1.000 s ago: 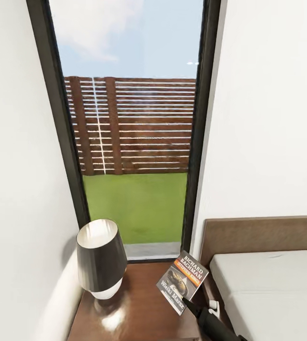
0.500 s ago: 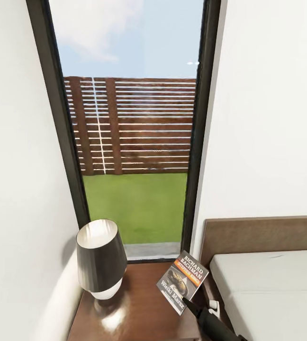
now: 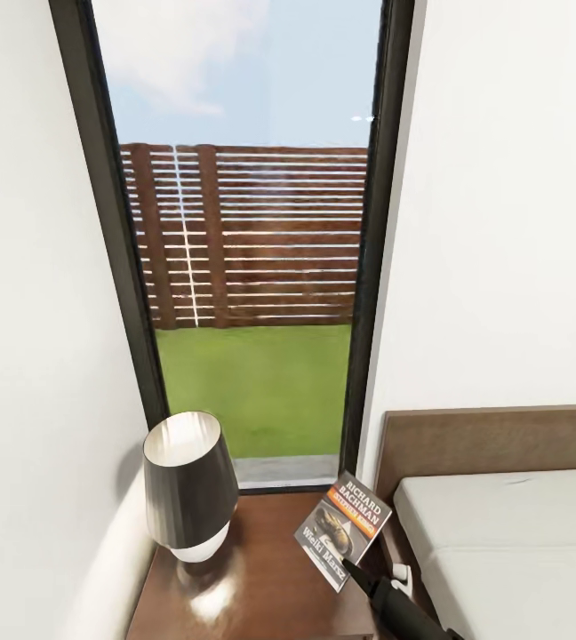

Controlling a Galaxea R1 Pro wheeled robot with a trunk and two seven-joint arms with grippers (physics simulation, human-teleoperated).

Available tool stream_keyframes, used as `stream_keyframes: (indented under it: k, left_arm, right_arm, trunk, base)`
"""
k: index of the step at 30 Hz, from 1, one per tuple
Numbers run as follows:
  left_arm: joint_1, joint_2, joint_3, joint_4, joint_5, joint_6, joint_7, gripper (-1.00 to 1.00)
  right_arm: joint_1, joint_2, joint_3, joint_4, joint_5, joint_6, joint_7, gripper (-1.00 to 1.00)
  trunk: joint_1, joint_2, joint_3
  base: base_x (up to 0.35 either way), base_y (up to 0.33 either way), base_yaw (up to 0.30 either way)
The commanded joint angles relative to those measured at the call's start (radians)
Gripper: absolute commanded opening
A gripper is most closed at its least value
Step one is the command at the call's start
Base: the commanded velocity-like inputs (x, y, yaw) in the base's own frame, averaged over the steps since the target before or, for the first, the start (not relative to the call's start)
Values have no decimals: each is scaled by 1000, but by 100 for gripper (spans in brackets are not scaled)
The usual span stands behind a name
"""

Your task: In the bedroom, move the book from the bed onto either nightstand, and place the two sandals side by side next to the bed.

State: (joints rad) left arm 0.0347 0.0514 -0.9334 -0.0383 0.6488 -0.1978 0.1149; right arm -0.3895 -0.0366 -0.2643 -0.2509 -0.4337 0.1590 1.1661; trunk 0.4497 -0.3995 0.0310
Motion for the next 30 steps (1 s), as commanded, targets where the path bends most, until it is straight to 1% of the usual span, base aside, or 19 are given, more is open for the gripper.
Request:
stream_keyframes:
  k: [1,7,22,30]
  left_arm:
    - [1,1,-8,-3,5,0,6,100]
    - [1,1,-8,-3,5,0,6,100]
    - [1,0,-8,-3,5,3,6,100]
    - [1,-14,-7,-3,4,5,6,100]
  right_arm:
    - [0,0,2,0,-10,11,-4,-100]
    - [0,-1,3,0,-10,11,-23,-100]
    - [0,-2,2,-1,-10,15,-34,-100]
    - [-1,-1,2,-6,-11,17,-66,-100]
  trunk:
    - [0,0,0]
    - [0,0,0]
    - [0,0,0]
    - [0,0,0]
  base:
    - [0,0,0]
    - [0,0,0]
    - [0,0,0]
    - [0,0,0]
